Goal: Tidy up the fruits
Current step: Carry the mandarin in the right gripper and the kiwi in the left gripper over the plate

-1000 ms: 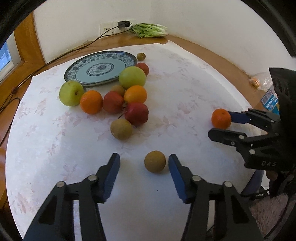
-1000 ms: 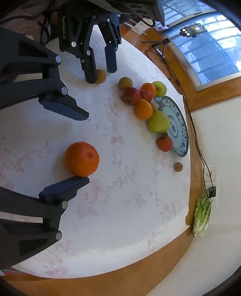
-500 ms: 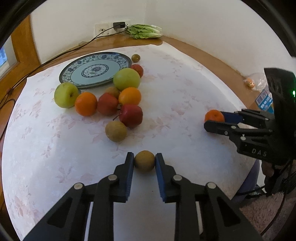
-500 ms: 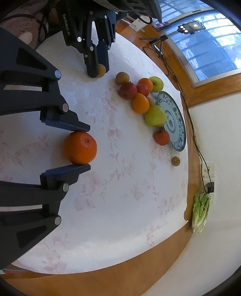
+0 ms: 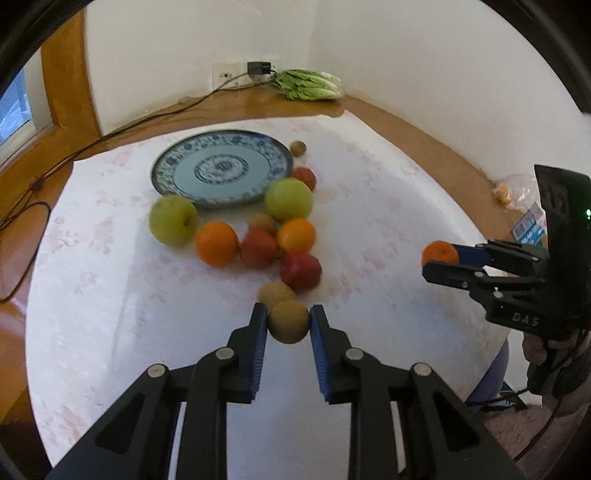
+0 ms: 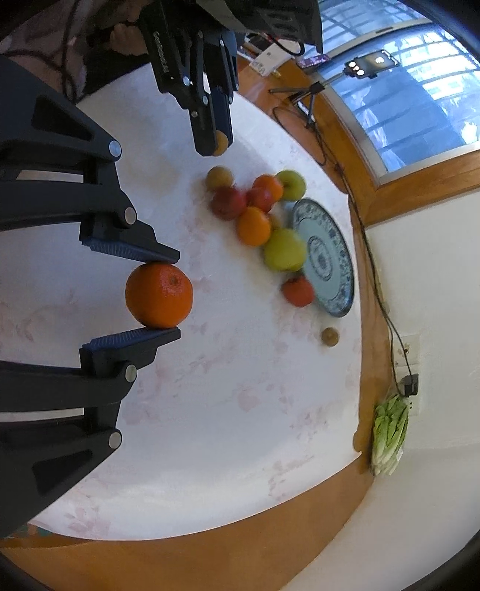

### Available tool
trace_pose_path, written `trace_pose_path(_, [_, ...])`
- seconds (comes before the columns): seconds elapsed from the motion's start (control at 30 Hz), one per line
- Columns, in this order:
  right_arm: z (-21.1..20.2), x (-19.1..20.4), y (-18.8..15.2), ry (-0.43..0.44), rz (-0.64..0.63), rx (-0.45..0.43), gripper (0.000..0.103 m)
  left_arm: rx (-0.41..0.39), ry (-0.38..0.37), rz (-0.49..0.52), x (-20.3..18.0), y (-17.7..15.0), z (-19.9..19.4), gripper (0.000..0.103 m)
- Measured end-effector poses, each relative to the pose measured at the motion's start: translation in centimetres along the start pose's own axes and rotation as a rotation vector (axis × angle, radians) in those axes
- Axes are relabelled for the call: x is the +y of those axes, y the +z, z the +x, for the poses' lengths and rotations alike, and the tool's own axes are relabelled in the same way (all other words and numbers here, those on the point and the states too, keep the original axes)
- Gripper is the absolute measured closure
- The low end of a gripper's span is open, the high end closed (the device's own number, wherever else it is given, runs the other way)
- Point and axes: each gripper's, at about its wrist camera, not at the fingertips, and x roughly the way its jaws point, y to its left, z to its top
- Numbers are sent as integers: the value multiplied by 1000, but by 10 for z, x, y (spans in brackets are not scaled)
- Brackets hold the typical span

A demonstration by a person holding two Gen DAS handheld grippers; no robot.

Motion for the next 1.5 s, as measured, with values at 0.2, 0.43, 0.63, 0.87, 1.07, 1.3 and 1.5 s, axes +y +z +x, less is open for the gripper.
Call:
trace_pose_path(0.2, [-18, 11, 31, 63, -11, -25, 68, -26, 15, -34, 16, 19, -19, 79])
trace_pose_path(0.43, [-40, 23, 70, 117, -34, -53, 68, -40, 35, -38, 28, 44, -33, 79])
trace_pose_path(0.63, [-39, 32, 100, 96, -84, -69, 68, -79, 47, -34, 35, 67, -40, 79])
trace_pose_path(0.87, [-13, 32, 128, 100, -85, -64, 68, -112, 76, -72, 48, 96, -23, 79])
trace_pose_path(1.07, [18, 26, 140, 124, -56, -63, 68, -100, 78, -128, 66, 114, 12, 79])
trace_pose_path(1.3, [59, 17, 151, 117, -30, -51, 68, -84, 91, -161, 83, 129, 54, 79])
trace_pose_path(1.5, [92, 11, 166, 109, -29, -58, 68, -96, 108, -164, 89, 142, 81, 79])
